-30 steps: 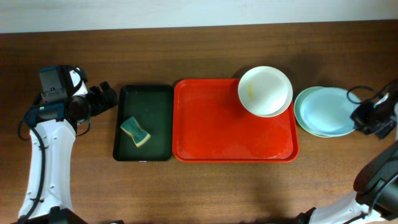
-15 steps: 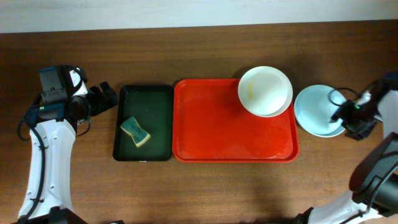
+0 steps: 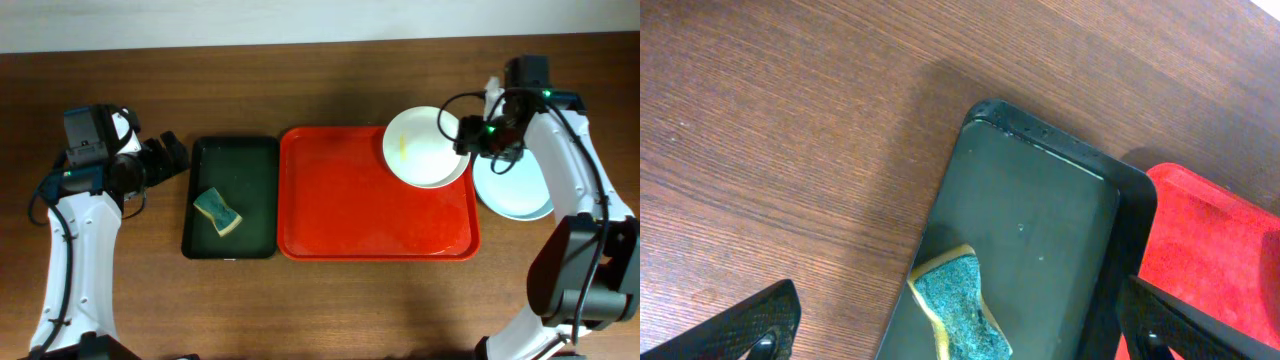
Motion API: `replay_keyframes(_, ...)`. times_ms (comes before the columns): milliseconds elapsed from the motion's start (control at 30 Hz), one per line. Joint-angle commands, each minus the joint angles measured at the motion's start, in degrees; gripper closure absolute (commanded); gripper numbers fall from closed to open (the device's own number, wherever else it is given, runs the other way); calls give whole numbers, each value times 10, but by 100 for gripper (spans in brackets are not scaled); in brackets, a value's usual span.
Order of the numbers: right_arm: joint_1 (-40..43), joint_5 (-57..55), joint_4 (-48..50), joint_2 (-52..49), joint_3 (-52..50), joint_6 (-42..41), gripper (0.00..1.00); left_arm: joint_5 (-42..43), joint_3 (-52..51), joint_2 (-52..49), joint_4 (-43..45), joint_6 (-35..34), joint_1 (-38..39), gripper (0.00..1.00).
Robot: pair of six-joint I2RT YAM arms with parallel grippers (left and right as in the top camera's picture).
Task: Clean dirty plates on tray and stack at the side
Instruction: 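Release the light blue plate and raise the right gripper, then move the right gripper to the white plate rim and grasp it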
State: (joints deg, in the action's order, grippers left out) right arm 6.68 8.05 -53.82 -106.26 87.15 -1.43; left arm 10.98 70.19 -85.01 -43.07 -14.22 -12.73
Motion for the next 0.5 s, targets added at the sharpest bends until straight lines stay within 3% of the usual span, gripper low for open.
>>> replay_keyframes(0, -7, 3, 26, 0, 9, 32, 28, 2, 6, 3, 1, -3, -1, 1)
replay_keyframes(467, -7, -28, 74, -4, 0, 32, 24, 2, 6, 3, 1, -3, -1, 1)
